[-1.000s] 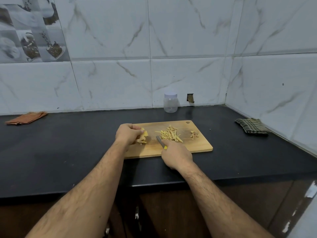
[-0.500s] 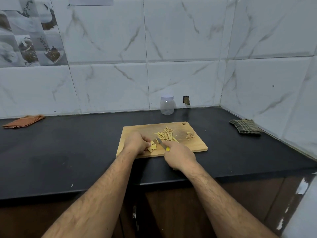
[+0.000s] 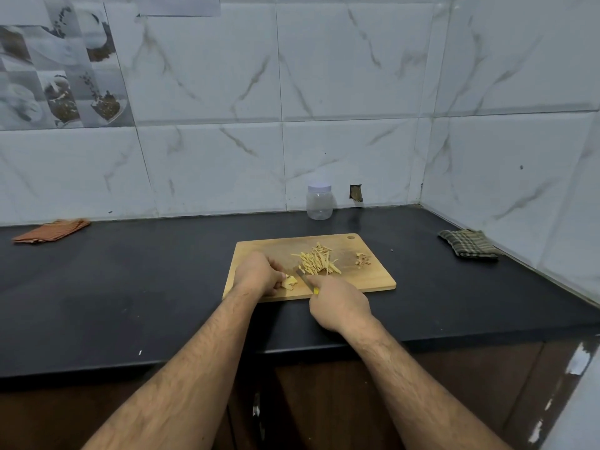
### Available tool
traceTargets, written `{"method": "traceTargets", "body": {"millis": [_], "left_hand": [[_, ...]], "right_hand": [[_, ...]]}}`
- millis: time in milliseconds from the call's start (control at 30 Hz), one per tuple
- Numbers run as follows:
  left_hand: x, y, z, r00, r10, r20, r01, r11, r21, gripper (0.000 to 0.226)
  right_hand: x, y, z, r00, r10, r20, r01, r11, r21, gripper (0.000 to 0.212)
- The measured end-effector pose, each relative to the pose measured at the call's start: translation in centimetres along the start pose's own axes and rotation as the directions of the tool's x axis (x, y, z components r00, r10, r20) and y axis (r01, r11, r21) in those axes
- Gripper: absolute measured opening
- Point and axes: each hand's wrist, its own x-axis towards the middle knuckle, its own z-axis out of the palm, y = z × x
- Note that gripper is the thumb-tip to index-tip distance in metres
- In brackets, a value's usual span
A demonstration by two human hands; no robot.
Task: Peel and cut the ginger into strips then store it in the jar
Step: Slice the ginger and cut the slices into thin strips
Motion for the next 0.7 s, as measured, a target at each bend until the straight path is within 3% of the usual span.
{"method": "traceTargets", "body": {"millis": [167,367,700], "left_hand": [[0.01,-0.03,0.08,0.997,0.066,0.051,-0.068,0.997,0.032,0.011],[0.14,0.2,0.68,0.987,0.149,0.067,-0.162,0.944,0.286,0.016],[0.48,0.53,0.96,0.978,0.186,0.092,-0.208,0.888,0.41,0.021]], "right_hand": [[-0.28,-0.48,0.25,0.999,-0.021,-0.025,0.02,0.999,-0.025,0.058],[-0.26,-0.79,0.59,0.999,-0.03,-0.037,0.028,0.999,-0.042,0.059],[-0.2,-0.98,0.74,0.999,-0.042,-0.025,0.04,0.997,-0.073,0.057]]}}
